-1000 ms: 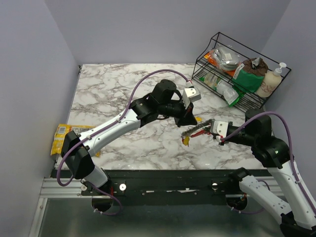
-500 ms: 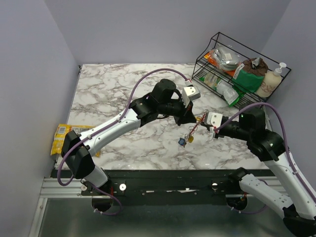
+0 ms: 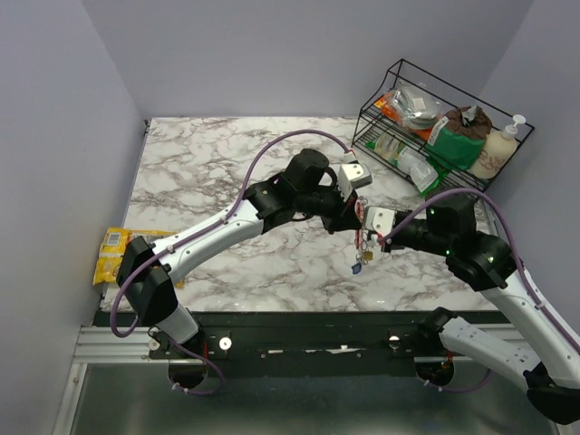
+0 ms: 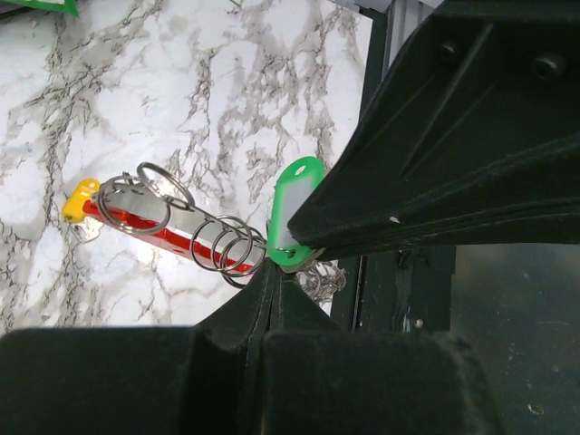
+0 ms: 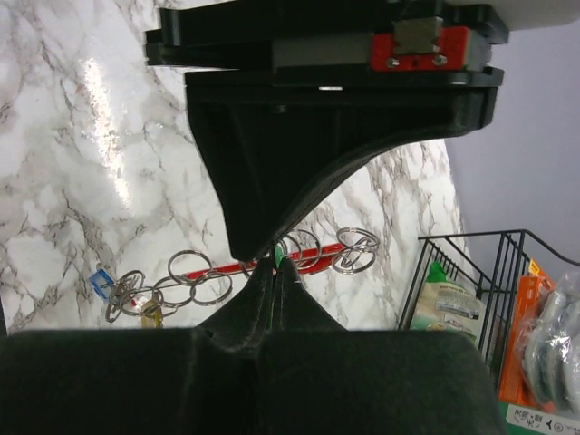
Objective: Remove the keys from the keyring
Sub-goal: Remove the key from the keyring.
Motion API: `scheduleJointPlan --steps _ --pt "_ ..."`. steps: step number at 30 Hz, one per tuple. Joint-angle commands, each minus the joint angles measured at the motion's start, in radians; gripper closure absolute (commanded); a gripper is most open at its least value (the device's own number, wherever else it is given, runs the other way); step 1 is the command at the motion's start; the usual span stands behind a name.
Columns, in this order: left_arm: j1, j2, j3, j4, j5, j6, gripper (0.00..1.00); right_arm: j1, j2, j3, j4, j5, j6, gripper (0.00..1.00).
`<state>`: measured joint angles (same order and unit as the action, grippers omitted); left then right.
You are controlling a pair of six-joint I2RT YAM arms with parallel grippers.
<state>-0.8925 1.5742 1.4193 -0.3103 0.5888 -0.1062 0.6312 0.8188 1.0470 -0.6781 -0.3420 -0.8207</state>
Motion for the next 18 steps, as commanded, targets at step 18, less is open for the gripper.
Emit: scheduleJointPlan --steps 18 --pt "0.086 -0.019 -0.006 0.097 -0.089 -0.133 1.0 0.105 -0.049 -0.242 -0.011 0.075 -0.098 0.99"
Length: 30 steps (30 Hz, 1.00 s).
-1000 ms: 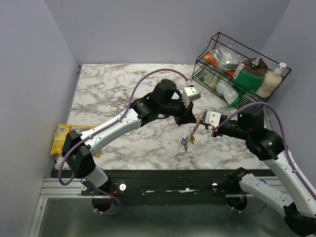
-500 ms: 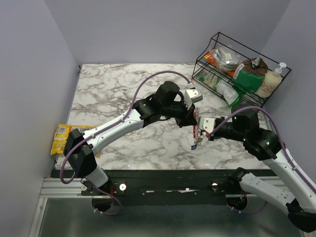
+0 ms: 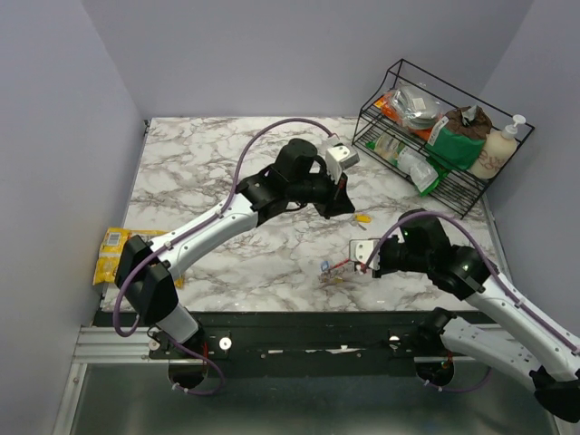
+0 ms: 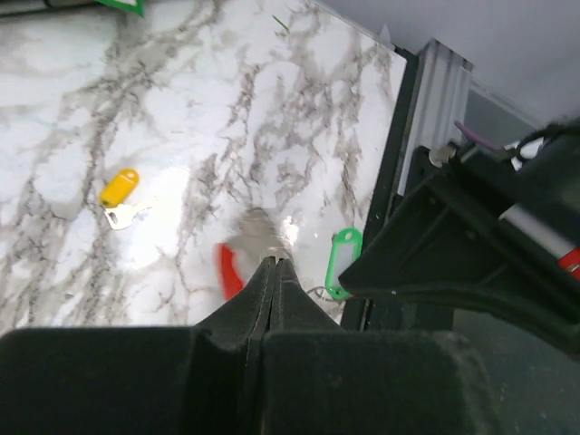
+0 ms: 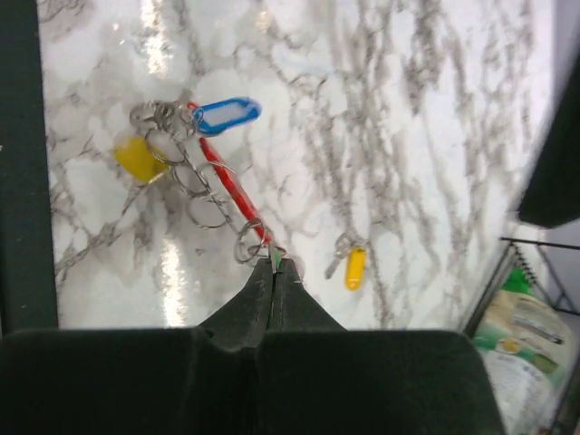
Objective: Remove the keys from the keyring
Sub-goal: Remove the key from the keyring.
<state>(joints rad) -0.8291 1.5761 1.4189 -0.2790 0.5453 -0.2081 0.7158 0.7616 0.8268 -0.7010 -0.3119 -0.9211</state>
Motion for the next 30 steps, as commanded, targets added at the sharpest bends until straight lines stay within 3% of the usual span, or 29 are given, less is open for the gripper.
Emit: scheduleJointPlan --steps 1,11,12,13,15,16,24,30 --pt "0.028 -0.022 -0.015 0.07 -0.044 -0.034 1.0 0.022 0.01 -0.018 0.021 0.046 0.004 0.99" --pt "0.042 -0.044 -0.066 0.116 0.011 -0.005 0.99 0.014 0.002 0.096 0.009 0.079 0.039 0.99" --pt "0.044 -0.048 -0.07 0.126 0.021 -0.002 0.81 0.014 0.004 0.104 0.008 0.077 0.044 0.99" --pt "0.045 -0.051 -0.081 0.129 0.042 0.002 0.71 0.011 0.005 0.118 0.011 0.077 0.047 0.99" --pt "0.048 -0.067 -0.095 0.149 0.068 0.015 0.54 0.007 0.01 0.126 0.014 0.077 0.05 0.99" --pt "0.048 -0.071 -0.107 0.155 0.082 0.015 0.51 0.005 0.011 0.127 0.02 0.077 0.051 0.99" --pt "0.048 -0.1 -0.136 0.219 0.316 0.015 0.5 -0.009 0.025 0.167 0.026 0.054 0.071 0.99" --pt "0.025 -0.093 -0.152 0.205 0.321 0.052 0.43 -0.03 0.03 0.205 0.005 0.014 0.093 0.99"
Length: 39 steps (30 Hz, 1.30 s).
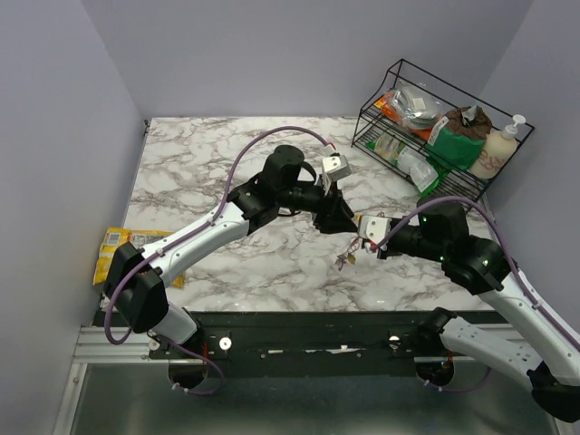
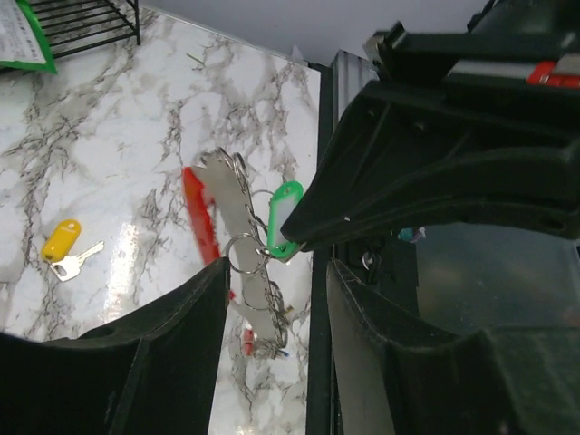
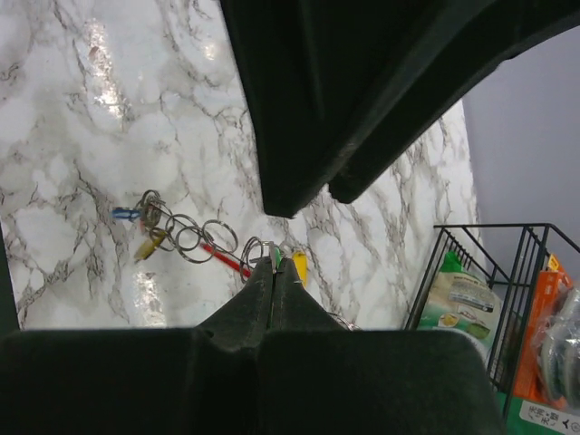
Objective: Remove the keys from the keyring
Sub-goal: Remove the key from the keyring.
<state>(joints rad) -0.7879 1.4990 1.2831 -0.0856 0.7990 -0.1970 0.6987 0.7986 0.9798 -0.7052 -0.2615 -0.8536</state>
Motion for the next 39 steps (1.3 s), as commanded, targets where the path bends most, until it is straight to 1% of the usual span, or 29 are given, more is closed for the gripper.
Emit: scheduleJointPlan --steps 1,9,16,24,28,32,35,36,39 --pt "-0.017 -0.016 -0.018 0.01 0.068 0.044 0.42 -0.015 -0.009 0.054 0.009 -0.038 0.031 0.99" --pt "-0.025 -0.006 -0.001 -0.011 0.062 0.06 0.4 -0.033 -0.004 0.092 -0.002 -0.074 0.062 0.99" --pt "-0.048 -0.003 0.024 -0.068 0.04 0.114 0.39 -0.048 0.04 0.158 -0.031 -0.094 0.154 0.99" --pt "-0.054 -0.008 0.076 -0.132 0.006 0.149 0.38 -0.07 0.08 0.183 -0.034 -0.081 0.228 0.99" --pt "-0.054 -0.023 0.091 -0.167 -0.047 0.176 0.38 -0.083 0.097 0.195 -0.039 -0.082 0.274 0.99" --pt "-0.056 -0.034 0.104 -0.189 -0.131 0.192 0.38 -0.097 0.109 0.206 -0.043 -0.074 0.309 0.99" --pt "-0.06 -0.029 0.105 -0.197 -0.135 0.191 0.38 -0.11 0.134 0.237 -0.062 -0.068 0.347 0.99" --pt "-0.065 -0.028 0.105 -0.2 -0.142 0.218 0.38 -0.111 0.143 0.255 -0.068 -0.067 0.355 0.99" --pt "-0.089 -0.017 0.108 -0.216 -0.158 0.24 0.39 -0.122 0.169 0.28 -0.086 -0.062 0.389 0.99"
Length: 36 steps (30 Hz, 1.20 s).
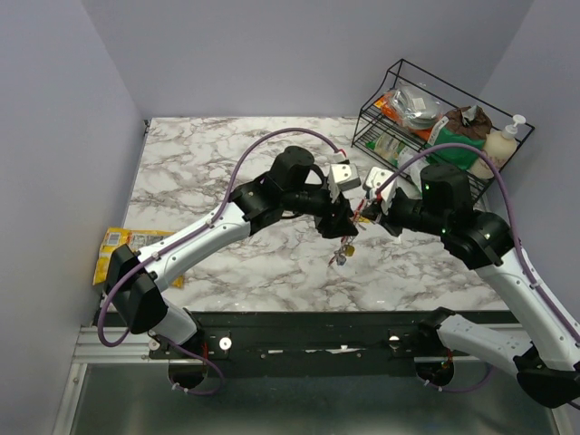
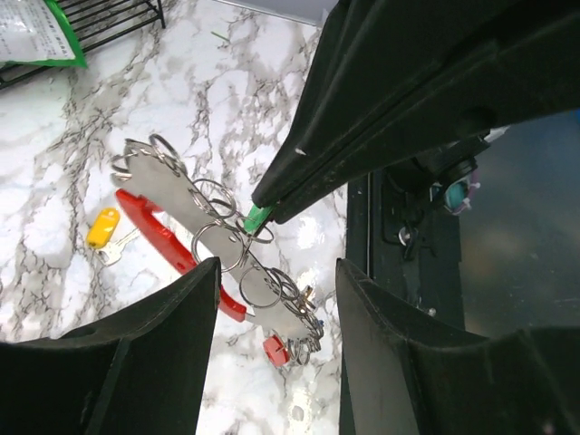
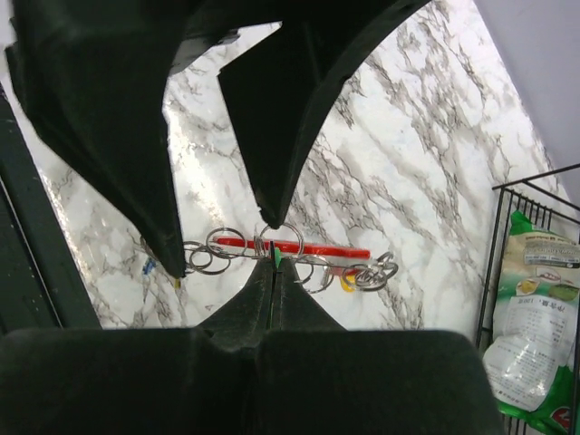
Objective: Remove the keys from the keyring
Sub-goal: Remove the key from the keyring.
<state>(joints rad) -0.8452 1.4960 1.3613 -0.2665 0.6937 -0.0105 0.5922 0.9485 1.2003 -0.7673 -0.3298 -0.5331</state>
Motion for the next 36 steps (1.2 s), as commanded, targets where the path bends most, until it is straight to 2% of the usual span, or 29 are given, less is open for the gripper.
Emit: scheduleJointPlan --steps 1,26,31,36 --pt "-0.037 -0.01 0.033 -0.043 -0.053 0.058 0.39 -0.017 0.024 0.07 -0.029 0.012 0.079 0.99" --pt "-0.068 0.018 0.079 -0.086 0.061 0.084 0.41 -0.048 0.07 0.09 -0.036 0.103 0.162 0.99" --pt "-0.075 0.026 0.081 -0.086 0.061 0.087 0.41 -0.049 0.082 0.108 -0.047 0.121 0.173 0.99" --pt "-0.083 0.038 0.084 -0.091 0.0 0.093 0.41 -0.057 0.107 0.133 -0.064 0.129 0.193 0.99"
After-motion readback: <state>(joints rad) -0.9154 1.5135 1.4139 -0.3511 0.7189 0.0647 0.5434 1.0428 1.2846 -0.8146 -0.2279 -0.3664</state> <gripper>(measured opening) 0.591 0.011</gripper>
